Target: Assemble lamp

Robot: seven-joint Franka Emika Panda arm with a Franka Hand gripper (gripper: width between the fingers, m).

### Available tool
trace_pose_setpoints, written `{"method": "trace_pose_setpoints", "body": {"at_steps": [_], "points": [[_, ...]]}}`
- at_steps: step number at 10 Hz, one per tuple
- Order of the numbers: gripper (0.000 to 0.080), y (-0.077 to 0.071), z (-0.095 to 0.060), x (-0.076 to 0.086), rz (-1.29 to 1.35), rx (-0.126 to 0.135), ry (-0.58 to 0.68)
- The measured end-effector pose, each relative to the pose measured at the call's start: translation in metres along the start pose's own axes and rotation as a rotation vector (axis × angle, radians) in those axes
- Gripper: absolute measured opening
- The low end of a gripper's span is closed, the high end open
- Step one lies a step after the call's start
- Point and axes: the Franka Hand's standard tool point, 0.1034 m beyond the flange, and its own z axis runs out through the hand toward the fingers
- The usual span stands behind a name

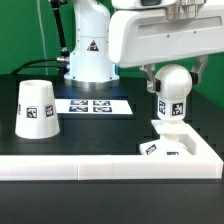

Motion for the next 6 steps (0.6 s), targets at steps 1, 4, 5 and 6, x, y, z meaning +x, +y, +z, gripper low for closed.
{"method": "trace_pose_setpoints", "body": {"at_steps": [1, 4, 5, 6], "points": [[0.0577, -0.0015, 0.0002, -0.0008, 0.133, 0.0, -0.004], [0.058, -0.0019, -0.0001, -0.0006, 0.449, -0.007, -0.005], [0.058, -0.0025, -0.0002, -0.0012, 0.534, -0.01, -0.011], [0.058, -0.0046, 0.0005, -0.0027, 0.635, -0.013, -0.018]]}}
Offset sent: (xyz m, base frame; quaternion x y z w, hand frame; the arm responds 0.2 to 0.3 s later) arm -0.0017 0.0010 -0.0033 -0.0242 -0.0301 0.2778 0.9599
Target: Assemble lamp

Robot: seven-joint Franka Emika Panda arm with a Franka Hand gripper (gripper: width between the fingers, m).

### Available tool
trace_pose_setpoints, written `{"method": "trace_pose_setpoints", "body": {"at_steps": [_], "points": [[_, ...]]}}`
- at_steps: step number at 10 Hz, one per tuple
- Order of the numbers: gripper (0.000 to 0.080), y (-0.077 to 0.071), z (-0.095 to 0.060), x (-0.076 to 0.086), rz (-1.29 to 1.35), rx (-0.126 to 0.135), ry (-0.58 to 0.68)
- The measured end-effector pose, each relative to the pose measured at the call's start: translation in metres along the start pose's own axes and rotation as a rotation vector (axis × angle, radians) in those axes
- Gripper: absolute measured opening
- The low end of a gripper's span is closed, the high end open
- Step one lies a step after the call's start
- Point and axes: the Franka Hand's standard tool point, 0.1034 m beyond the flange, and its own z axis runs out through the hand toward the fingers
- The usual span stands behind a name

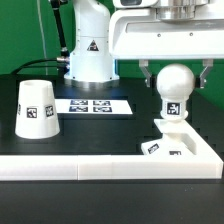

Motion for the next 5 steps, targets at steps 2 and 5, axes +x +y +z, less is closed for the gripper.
{"method": "trace_pose_setpoints", "body": {"at_steps": [2, 5], "points": [[0.058, -0.0021, 0.0005, -0.0024, 0.136, -0.003, -0.004], [0.058, -0.0048, 0.0018, -0.0057, 0.315, -0.002, -0.018]]}}
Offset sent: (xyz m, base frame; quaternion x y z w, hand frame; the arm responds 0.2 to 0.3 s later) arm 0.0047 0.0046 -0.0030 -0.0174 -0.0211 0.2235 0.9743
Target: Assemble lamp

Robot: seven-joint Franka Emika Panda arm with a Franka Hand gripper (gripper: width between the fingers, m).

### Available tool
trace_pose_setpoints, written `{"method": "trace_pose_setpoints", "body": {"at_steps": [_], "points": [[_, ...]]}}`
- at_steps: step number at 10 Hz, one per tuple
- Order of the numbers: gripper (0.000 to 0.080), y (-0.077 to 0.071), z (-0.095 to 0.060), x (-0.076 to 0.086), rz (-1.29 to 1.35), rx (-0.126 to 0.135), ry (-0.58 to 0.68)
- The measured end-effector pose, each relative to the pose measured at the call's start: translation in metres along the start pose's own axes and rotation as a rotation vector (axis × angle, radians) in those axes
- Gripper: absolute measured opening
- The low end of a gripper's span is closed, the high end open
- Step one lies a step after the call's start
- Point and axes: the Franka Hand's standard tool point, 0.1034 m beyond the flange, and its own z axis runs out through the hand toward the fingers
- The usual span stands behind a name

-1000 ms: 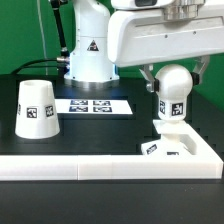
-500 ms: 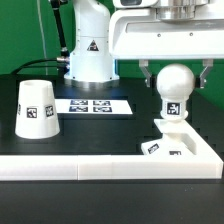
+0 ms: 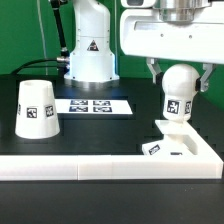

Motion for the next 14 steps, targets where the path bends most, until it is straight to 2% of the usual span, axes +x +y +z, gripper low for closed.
{"method": "trace_pose_setpoints", "body": {"at_steps": [2, 3, 4, 7, 12, 14], "points": [[0.058, -0.0008, 0.0, -0.0003, -0.009, 0.001, 0.003], [0.0673, -0.002, -0.0005, 0.0003, -0.099, 0.005, 0.008], [0.0694, -0.0042, -0.0011, 0.0008, -0.142, 0.013, 0.016], [0.0698, -0.0067, -0.0015, 0.0023, -0.479, 0.019, 0.033], [0.0698, -0.0063, -0.0015, 0.0027, -0.838, 0.012, 0.037], [0.0698, -0.0087, -0.0026, 0.005, -1.045, 0.001, 0.062]]}}
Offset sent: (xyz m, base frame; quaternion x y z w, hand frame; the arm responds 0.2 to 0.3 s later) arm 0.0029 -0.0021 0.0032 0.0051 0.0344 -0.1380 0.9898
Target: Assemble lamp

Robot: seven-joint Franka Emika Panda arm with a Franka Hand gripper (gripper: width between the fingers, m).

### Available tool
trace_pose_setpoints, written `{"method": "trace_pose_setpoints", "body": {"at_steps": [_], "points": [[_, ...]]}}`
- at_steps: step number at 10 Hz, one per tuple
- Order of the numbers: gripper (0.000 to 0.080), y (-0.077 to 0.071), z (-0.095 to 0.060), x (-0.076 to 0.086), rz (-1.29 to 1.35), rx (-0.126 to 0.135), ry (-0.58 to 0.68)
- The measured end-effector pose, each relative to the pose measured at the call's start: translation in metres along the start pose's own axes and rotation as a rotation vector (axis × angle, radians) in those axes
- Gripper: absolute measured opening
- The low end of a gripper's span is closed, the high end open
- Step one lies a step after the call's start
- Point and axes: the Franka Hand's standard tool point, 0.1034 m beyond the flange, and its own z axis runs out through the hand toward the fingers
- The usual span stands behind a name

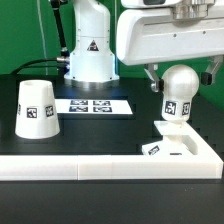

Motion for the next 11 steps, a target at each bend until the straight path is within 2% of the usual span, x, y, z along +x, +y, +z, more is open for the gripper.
{"method": "trace_pose_setpoints", "body": {"at_steps": [3, 11], "points": [[0.0698, -0.0011, -0.0005, 0.0024, -0.26, -0.014, 0.01], [0.0698, 0.0028, -0.0001, 0.0017, -0.743, -0.036, -0.004]]}}
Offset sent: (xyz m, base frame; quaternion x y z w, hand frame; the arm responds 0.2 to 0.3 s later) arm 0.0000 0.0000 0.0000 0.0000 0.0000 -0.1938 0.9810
